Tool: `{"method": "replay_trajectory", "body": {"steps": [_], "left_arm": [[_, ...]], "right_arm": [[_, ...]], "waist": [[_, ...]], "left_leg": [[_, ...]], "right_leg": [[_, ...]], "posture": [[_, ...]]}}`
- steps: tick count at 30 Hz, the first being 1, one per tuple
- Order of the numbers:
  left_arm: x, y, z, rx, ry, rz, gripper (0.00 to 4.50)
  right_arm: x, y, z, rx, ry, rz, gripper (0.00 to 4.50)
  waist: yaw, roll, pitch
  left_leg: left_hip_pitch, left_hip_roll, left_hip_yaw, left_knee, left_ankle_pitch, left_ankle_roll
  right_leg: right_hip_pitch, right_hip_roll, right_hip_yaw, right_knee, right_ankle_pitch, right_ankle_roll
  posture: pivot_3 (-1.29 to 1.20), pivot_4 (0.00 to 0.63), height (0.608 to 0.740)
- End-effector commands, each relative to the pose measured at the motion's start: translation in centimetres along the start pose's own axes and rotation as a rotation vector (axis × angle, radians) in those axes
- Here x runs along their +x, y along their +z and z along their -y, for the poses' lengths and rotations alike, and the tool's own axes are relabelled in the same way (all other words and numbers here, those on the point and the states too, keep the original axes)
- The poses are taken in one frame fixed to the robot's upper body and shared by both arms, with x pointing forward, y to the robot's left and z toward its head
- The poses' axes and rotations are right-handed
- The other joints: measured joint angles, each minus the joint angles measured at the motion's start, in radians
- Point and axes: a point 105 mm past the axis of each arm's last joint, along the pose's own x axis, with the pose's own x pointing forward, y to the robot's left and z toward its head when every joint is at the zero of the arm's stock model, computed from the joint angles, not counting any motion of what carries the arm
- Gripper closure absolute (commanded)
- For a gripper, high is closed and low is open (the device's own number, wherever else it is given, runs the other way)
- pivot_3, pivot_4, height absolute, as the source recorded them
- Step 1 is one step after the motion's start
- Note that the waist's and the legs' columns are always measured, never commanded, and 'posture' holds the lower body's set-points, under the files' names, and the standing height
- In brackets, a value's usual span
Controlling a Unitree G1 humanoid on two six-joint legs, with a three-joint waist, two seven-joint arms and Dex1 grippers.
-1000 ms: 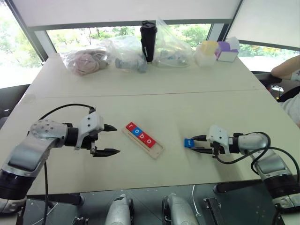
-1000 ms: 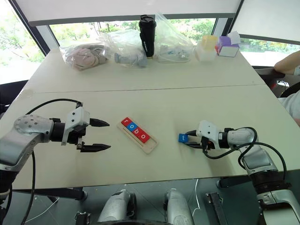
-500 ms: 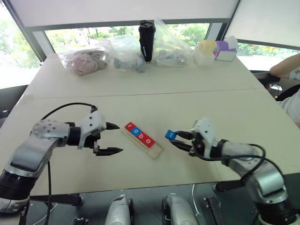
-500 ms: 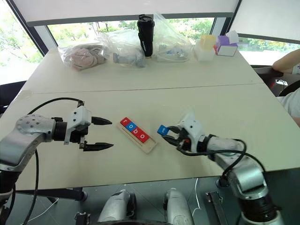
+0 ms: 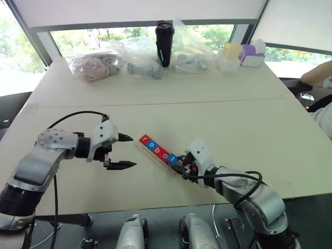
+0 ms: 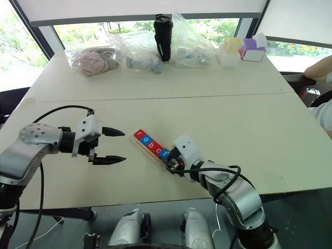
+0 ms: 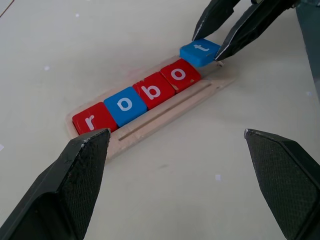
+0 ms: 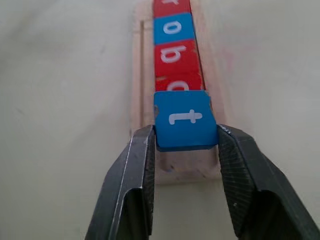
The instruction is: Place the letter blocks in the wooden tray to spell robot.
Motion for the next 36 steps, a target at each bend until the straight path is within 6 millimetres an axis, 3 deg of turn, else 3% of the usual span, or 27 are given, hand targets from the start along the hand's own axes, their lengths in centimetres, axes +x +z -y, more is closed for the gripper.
{"method": "replay_trajectory", "body": {"steps": [1, 22, 23, 26, 28, 36], "left_arm": [[-0.1, 0.9, -0.2, 0.055, 0.001, 0.011, 0.0], [-0.2, 0.6, -0.1, 0.041, 0.018, 0.006, 0.0], [-0.2, 0.6, -0.1, 0.041, 0.02, 0.006, 0.0], [-0.2, 0.5, -0.1, 0.039, 0.025, 0.006, 0.0], [-0.2, 0.5, -0.1, 0.038, 0.027, 0.006, 0.0], [-0.2, 0.3, -0.1, 0.033, 0.03, 0.004, 0.0]], "right_arm": [[-0.6, 1.1, -0.6, -0.041, 0.028, 0.047, 3.29], [-0.1, 0.8, -0.8, -0.018, 0.022, 0.032, 3.29], [-0.1, 0.8, -0.7, -0.017, 0.023, 0.03, 2.49], [-0.1, 0.7, -0.7, -0.02, 0.024, 0.025, 1.3], [-0.2, 0.8, -0.7, -0.021, 0.026, 0.026, 0.17], [-0.9, 2.2, -0.6, -0.014, 0.048, 0.1, 0.07]], "waist": [[0.0, 0.0, 0.0], [0.0, 0.0, 0.0], [0.0, 0.0, 0.0], [0.0, 0.0, 0.0], [0.0, 0.0, 0.0], [0.0, 0.0, 0.0]], "left_leg": [[0.0, 0.0, 0.0, 0.0, 0.0, 0.0], [0.0, 0.0, 0.0, -0.001, 0.0, 0.0], [0.0, 0.0, 0.0, -0.001, 0.0, 0.0], [0.0, 0.0, 0.0, -0.001, 0.0, 0.0], [0.0, 0.0, 0.0, -0.001, 0.0, 0.0], [0.0, 0.0, 0.0, -0.001, 0.0, 0.0]], "right_leg": [[0.0, 0.0, 0.0, 0.0, 0.0, 0.0], [0.0, 0.001, 0.0, 0.0, 0.0, 0.0], [0.0, 0.001, 0.0, 0.0, 0.0, 0.0], [0.0, 0.001, 0.0, 0.0, 0.0, 0.0], [0.0, 0.001, 0.0, 0.0, 0.0, 0.0], [0.0, 0.001, 0.0, 0.0, 0.0, 0.0]], "posture": [[0.0, 0.15, 0.74], [0.0, 0.15, 0.74], [0.0, 0.15, 0.74], [0.0, 0.15, 0.74], [0.0, 0.15, 0.74], [0.0, 0.15, 0.74]]}}
